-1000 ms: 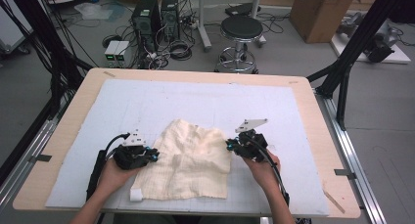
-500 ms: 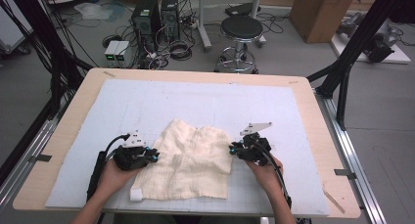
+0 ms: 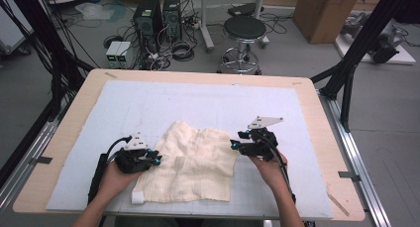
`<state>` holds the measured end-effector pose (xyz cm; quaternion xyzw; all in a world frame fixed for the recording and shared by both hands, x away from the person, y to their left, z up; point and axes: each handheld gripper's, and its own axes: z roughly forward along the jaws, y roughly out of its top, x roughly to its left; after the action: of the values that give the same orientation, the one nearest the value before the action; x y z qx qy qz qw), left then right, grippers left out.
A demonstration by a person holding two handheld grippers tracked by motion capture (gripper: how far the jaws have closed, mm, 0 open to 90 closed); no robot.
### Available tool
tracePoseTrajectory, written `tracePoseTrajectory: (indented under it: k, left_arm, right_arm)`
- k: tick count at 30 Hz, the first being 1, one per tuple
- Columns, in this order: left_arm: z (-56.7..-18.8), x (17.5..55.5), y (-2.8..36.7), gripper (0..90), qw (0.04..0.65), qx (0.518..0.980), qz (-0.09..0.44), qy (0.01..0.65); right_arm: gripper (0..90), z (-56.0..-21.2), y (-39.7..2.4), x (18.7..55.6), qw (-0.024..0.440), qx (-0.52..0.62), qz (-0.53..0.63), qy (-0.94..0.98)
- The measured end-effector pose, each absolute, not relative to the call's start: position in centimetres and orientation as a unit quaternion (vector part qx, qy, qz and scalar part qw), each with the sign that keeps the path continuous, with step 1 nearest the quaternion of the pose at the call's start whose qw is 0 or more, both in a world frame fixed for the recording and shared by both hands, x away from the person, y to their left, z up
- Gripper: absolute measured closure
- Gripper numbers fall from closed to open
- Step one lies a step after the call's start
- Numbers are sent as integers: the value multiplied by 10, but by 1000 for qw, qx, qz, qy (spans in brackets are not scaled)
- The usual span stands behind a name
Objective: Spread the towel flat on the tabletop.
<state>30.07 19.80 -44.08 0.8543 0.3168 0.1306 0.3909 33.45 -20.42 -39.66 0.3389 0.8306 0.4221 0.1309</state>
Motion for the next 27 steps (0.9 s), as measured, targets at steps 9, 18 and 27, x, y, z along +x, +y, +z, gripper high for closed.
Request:
tracePoseTrajectory:
  k: [9, 18, 27]
  left_arm:
    - [-441, 301, 198, 714, 394, 853, 128, 318]
    - [-432, 308, 206, 628, 444, 814, 139, 347]
    - [-418, 341, 207, 635, 446, 790, 177, 381]
  right_arm:
    - [532, -392, -199, 352, 138, 347, 422, 826]
    - [542, -408, -201, 368, 126, 363, 410, 827]
    - [561, -415, -197, 375, 131, 368, 408, 825]
